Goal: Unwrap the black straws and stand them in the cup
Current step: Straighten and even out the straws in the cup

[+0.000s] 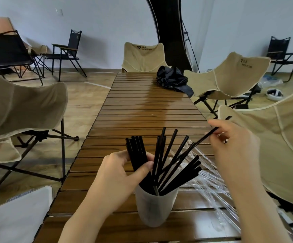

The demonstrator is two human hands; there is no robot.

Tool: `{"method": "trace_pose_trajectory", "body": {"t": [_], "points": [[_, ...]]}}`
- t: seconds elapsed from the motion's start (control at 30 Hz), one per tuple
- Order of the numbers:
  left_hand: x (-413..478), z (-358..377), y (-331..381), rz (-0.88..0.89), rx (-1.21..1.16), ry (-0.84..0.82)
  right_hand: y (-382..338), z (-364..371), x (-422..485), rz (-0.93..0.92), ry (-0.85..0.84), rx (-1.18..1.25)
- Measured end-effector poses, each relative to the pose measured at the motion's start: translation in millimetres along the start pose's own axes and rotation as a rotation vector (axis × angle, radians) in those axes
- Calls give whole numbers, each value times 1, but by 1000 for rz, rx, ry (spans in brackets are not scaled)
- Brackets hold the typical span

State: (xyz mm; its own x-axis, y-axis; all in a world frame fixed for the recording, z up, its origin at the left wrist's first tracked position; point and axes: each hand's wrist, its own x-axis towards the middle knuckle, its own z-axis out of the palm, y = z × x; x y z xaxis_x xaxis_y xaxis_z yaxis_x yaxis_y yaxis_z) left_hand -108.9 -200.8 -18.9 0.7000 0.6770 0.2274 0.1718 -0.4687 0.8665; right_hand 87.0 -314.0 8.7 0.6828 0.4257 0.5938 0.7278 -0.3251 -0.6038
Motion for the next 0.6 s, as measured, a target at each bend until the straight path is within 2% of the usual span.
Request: {"method": "trace_pose_trajectory", "body": {"t": [0.17,0.37,0.6], "points": [[0,-2,-1,-7,-39,-58,-6,4,0,-13,-61,12],[-5,-20,-4,-26,-117,-346,-7,6,-1,9,-98,23],[-5,-18,-3,-10,-41,-305,-9,6,-2,36,-80,-6]]}}
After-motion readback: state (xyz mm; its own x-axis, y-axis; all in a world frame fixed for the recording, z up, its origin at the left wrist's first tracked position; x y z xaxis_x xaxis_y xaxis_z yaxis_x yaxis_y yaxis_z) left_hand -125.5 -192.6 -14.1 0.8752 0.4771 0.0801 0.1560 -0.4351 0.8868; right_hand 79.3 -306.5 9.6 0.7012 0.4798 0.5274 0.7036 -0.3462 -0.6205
